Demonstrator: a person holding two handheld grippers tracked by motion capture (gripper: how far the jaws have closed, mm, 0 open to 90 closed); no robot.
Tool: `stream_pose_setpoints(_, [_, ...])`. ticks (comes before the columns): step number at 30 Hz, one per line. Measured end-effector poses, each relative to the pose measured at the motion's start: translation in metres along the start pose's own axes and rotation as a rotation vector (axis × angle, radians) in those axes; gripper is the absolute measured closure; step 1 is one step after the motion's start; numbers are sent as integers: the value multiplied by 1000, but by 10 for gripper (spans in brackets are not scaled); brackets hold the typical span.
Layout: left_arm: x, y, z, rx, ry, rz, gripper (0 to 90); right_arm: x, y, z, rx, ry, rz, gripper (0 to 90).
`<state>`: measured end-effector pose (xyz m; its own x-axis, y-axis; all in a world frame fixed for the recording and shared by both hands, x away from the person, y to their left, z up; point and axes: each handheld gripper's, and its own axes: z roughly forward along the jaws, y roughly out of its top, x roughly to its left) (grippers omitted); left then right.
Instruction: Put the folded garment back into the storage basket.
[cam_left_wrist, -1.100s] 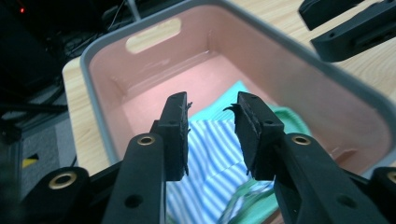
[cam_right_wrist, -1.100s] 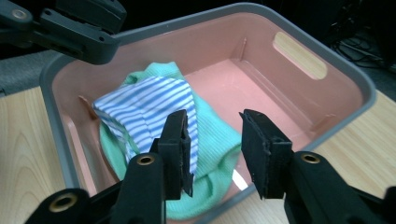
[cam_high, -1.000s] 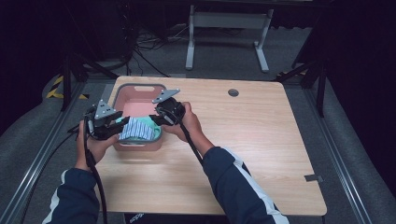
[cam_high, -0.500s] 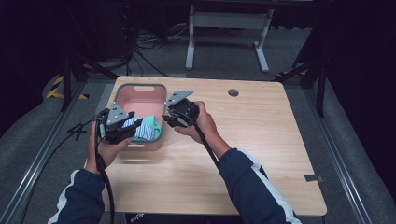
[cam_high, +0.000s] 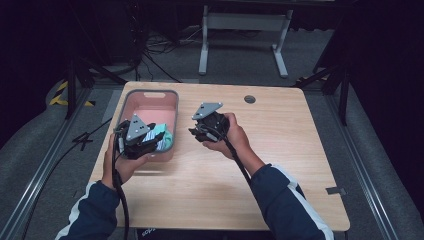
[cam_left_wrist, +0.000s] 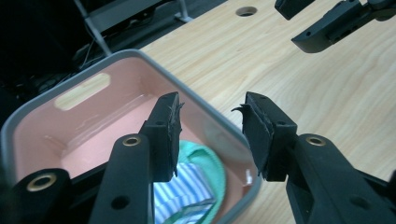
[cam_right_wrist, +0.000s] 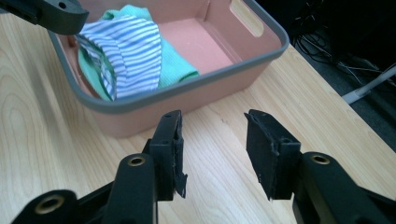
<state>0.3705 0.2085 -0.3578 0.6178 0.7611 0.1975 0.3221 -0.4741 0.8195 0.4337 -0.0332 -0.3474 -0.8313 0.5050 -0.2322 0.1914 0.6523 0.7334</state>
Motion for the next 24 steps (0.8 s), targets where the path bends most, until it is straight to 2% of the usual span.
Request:
stream_pose_setpoints(9, [-22,-1,3,5,-32,72,563,-2,-19,-16,15,-7,5,533])
stream_pose_setpoints(14, [-34,-1,5,5,-57,92,553,-4,-33,-27,27,-12,8,507])
stream_pose_setpoints(18, [-46,-2,8,18,-89,142,544,-4,-42,-32,45,-12,7,509])
stream_pose_setpoints(19, [-51,-2,10,24,-100,166,540,-4,-47,-36,52,-17,4,491])
stream_pose_setpoints(22, [-58,-3,13,34,-121,190,533,-4,-52,-39,59,-23,-1,478])
stream_pose_setpoints(24, [-64,-4,16,41,-138,210,525,-3,-62,-44,74,-28,-3,470])
